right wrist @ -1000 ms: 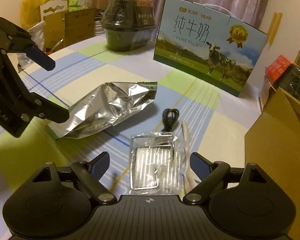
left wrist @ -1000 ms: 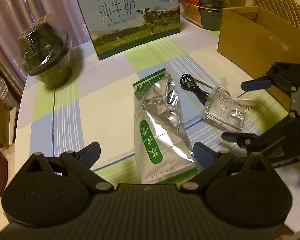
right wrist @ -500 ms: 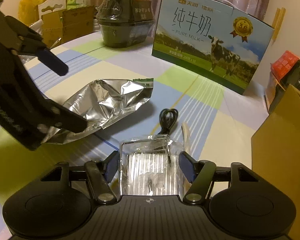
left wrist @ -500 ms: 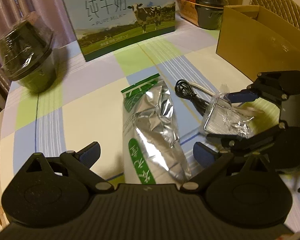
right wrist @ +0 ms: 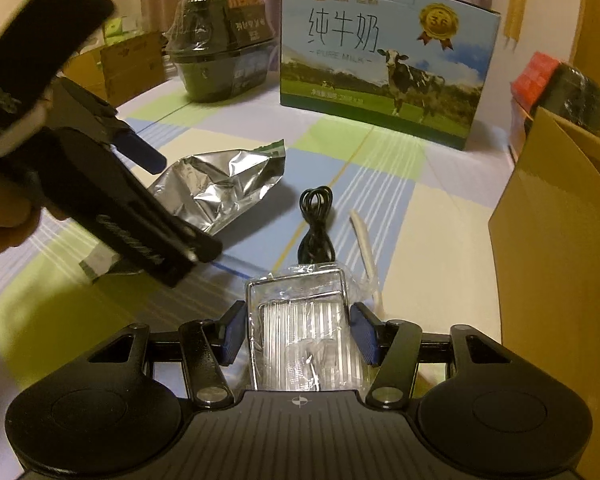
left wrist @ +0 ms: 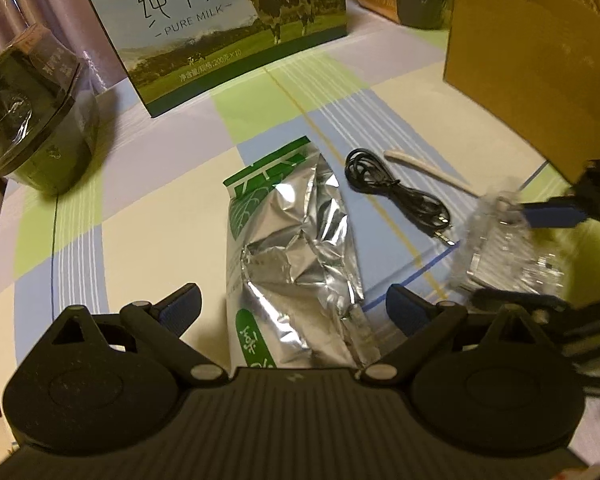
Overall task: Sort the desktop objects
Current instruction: 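Grasp the clear plastic container with the right tool while the left tool grasps the silver pouch, then lift the silver pouch with the left tool while the right tool lifts the clear container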
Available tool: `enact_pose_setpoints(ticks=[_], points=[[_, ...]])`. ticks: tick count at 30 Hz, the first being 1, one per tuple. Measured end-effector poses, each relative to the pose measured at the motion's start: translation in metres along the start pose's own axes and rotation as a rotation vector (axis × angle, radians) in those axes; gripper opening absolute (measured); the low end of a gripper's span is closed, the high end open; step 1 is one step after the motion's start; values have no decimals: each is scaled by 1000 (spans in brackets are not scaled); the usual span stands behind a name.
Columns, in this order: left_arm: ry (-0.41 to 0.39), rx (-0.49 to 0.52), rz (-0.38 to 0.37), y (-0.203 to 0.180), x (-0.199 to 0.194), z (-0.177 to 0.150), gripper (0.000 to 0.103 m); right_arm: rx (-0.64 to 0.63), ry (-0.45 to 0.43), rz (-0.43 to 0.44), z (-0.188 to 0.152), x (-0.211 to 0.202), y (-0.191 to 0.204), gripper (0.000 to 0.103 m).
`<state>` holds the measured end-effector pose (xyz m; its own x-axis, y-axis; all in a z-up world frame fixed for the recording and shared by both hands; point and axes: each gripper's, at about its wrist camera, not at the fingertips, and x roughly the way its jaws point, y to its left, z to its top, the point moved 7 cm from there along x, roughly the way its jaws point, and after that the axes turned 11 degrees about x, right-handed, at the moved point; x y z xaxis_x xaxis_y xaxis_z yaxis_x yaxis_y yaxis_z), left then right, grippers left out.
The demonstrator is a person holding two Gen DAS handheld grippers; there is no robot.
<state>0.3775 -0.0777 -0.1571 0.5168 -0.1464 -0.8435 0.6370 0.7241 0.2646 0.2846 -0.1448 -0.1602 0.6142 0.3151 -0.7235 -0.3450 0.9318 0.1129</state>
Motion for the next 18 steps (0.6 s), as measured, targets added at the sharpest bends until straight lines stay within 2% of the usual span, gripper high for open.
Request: enact_pose_setpoints(ticks=[3,5,11,18], points=[[26,6,-2,-1,6,1,87,-2,7,2,-4,-2,2,53],[49,15,-13,-3,9,0,74,2,13,0,-7,-3,2,53],[74,43,3,-11,1,-8,56,48,36,-1,-18,-19,1,53],[92,24,-45,-53,-42,-51,53,140,100,17,-59,-64,3,53]])
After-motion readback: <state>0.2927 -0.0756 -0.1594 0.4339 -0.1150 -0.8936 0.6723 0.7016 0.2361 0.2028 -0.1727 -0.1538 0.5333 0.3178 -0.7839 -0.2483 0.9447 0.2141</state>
